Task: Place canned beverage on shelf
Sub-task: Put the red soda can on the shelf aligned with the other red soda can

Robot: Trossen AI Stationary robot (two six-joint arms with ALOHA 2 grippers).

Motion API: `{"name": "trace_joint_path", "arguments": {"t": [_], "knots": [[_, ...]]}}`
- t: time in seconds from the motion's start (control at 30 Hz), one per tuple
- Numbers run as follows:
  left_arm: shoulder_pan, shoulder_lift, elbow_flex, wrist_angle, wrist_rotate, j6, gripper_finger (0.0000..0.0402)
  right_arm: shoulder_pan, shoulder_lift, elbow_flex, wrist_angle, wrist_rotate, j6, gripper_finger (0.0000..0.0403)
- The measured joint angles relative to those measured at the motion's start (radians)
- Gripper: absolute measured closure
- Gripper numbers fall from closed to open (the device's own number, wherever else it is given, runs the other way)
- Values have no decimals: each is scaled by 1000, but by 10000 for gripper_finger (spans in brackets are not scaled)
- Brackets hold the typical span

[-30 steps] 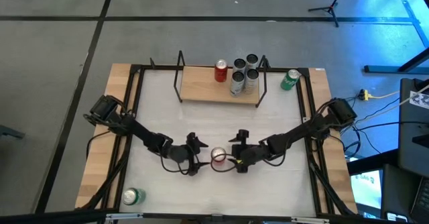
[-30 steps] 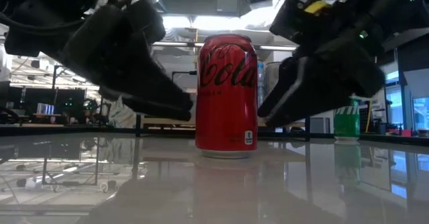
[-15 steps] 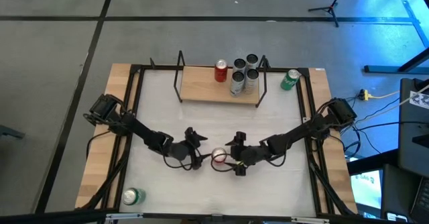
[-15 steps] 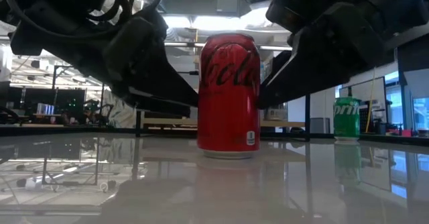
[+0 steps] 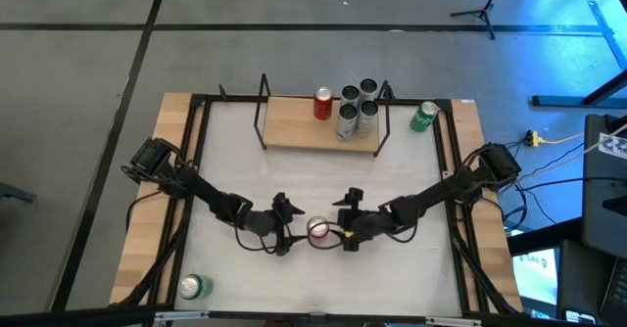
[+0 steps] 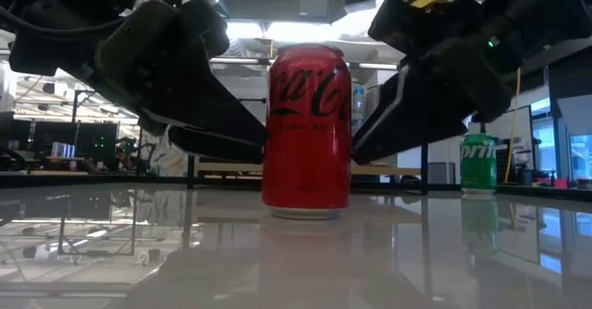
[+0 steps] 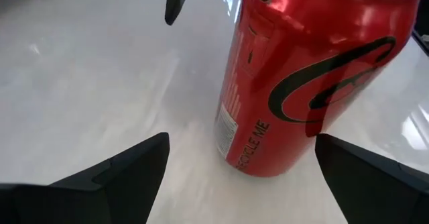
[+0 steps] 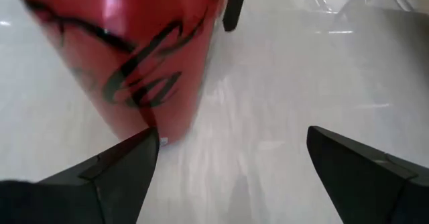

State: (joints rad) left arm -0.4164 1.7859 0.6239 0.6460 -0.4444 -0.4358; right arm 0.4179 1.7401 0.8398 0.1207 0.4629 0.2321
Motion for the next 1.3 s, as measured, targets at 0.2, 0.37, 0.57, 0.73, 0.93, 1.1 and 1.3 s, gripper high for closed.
{"name": "trace_joint_path", "arguments": {"t": [0.2, 0.37, 0.57, 0.73, 0.93, 1.1, 1.3], "knots": [[-5, -47, 1, -32, 99, -19, 33, 9, -50, 0, -146, -42, 52, 27], [-31, -168, 1, -87, 75, -20, 33, 75, -136, -4, -258, -106, 130, 27], [-55, -269, 41, -97, 4, 82, 33, 246, -136, -52, -198, 23, 212, 26], [-26, -249, 154, -209, 15, 131, 33, 367, -121, -121, -21, 129, 261, 26], [20, -170, 270, -350, 68, 130, 33, 449, -98, -184, 90, 212, 264, 26], [46, -114, 305, -360, 79, 135, 33, 452, -68, -183, 102, 252, 263, 26], [65, -68, 302, -349, 138, 131, 33, 438, -56, -183, 115, 248, 262, 26]]}}
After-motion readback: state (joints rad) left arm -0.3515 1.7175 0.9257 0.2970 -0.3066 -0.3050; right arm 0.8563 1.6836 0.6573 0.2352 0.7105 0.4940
